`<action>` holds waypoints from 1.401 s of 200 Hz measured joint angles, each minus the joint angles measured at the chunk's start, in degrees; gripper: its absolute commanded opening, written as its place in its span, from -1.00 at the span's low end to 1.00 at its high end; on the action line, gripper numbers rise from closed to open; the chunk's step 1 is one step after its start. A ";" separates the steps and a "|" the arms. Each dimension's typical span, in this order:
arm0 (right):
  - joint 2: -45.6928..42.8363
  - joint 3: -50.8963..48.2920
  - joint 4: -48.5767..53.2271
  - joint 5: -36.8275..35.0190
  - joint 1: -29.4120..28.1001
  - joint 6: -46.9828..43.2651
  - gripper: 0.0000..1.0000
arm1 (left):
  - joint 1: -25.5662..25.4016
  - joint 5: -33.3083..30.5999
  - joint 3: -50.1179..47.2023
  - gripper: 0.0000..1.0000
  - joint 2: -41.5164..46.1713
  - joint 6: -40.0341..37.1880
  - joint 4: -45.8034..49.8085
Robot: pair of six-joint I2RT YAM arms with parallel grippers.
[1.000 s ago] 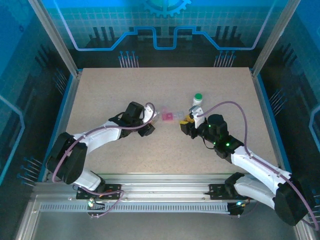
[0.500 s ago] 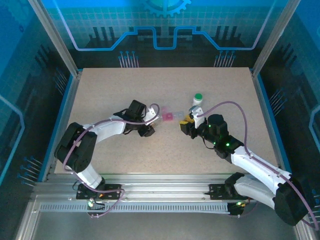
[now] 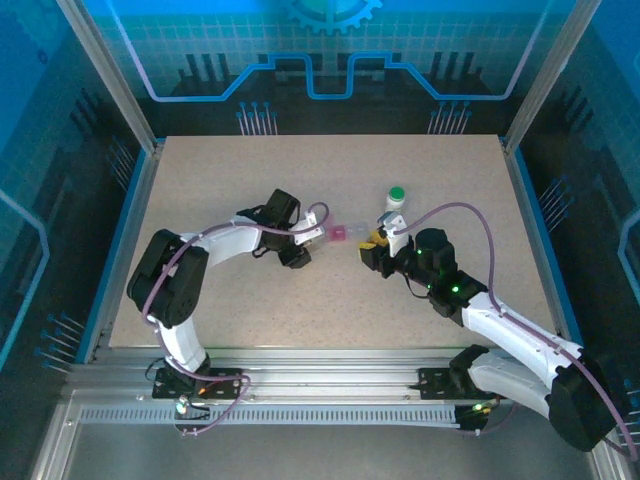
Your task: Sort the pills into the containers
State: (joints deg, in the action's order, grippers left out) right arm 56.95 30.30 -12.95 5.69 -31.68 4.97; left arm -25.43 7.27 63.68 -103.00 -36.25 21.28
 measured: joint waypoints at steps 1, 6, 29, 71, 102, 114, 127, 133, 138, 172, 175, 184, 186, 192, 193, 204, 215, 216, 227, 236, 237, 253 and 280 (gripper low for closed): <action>0.00 0.00 0.00 0.00 0.00 0.00 -1.00 | 0.00 0.00 0.00 -1.00 0.00 0.00 0.00; 0.00 0.00 0.00 0.17 0.00 0.00 -1.00 | 0.04 -0.07 0.55 -1.00 -0.55 -0.20 0.57; 0.00 0.00 0.00 0.59 0.04 0.00 -1.00 | 0.07 -0.37 1.97 -1.00 -1.99 -1.05 2.08; 0.07 0.00 0.02 0.98 0.15 0.02 -1.00 | 0.09 -1.27 3.89 -1.00 -3.10 -1.42 4.13; 0.07 0.00 0.02 1.27 0.20 0.13 -1.00 | 0.09 -1.92 5.42 -1.00 -3.63 -1.44 5.40; 0.07 0.00 0.02 1.44 0.22 0.20 -1.00 | 0.09 -2.29 6.01 -1.00 -3.89 -1.46 5.73; 0.07 0.00 0.02 1.68 0.22 0.20 -1.00 | 0.09 -2.78 6.58 -1.00 -4.07 -1.66 6.16; 0.07 0.00 0.02 1.84 0.22 0.20 -1.00 | 0.09 -3.08 6.97 -1.00 -4.13 -1.79 6.60; 0.07 0.00 0.02 1.88 0.22 0.20 -1.00 | 0.09 -3.23 7.32 -1.00 -4.26 -1.86 6.97; 0.07 0.00 0.02 2.10 0.24 0.22 -1.00 | 0.09 -4.90 9.42 -1.00 -5.14 -3.08 8.52; 0.07 0.00 0.02 2.10 0.24 0.22 -1.00 | 0.09 -5.09 9.62 -1.00 -5.22 -3.21 8.72; 0.07 0.00 0.02 2.10 0.24 0.22 -1.00 | 0.00 -5.73 10.16 -1.00 -5.44 -3.58 9.27; 0.07 0.00 0.02 2.12 0.24 0.22 -1.00 | -0.02 -5.84 10.25 -1.00 -5.49 -3.72 9.31; 0.04 0.00 0.02 2.10 0.24 0.22 -1.00 | -0.04 -6.21 10.54 -1.00 -5.62 -4.11 9.60; 0.04 0.00 0.02 2.10 0.24 0.22 -1.00 | -0.04 -6.21 10.54 -1.00 -5.62 -4.11 9.60; 0.04 0.00 0.04 2.12 0.24 0.22 -1.00 | -0.24 -7.02 10.93 -1.00 -5.79 -4.70 10.08; 0.04 0.00 0.04 2.10 0.24 0.26 -1.00 | -0.37 -7.72 11.19 -1.00 -5.86 -5.18 10.49; 0.04 0.00 0.04 2.10 0.24 0.24 -1.00 | -0.37 -7.78 11.21 -1.00 -5.86 -5.25 10.51; 0.04 0.00 0.04 2.12 0.24 0.39 -1.00 | -0.63 -8.35 11.52 -1.00 -5.90 -5.73 11.08; 0.04 0.00 0.04 2.12 0.24 0.44 -1.00 | -0.81 -8.76 12.02 -1.00 -6.08 -6.03 11.56; 0.04 0.00 0.04 2.12 0.24 0.46 -1.00 | -0.81 -8.76 12.02 -1.00 -6.08 -6.03 11.56; 0.04 0.00 0.04 2.19 0.24 0.63 -1.00 | -1.16 -9.22 12.83 -1.00 -6.36 -6.27 11.82; 0.04 0.00 0.04 2.29 0.24 0.66 -1.00 | -1.66 -9.64 14.03 -1.00 -6.93 -6.38 12.15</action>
State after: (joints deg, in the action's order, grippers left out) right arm 56.99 30.30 -12.91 7.99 -31.44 5.63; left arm -27.09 -2.37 77.71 -109.93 -42.63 33.43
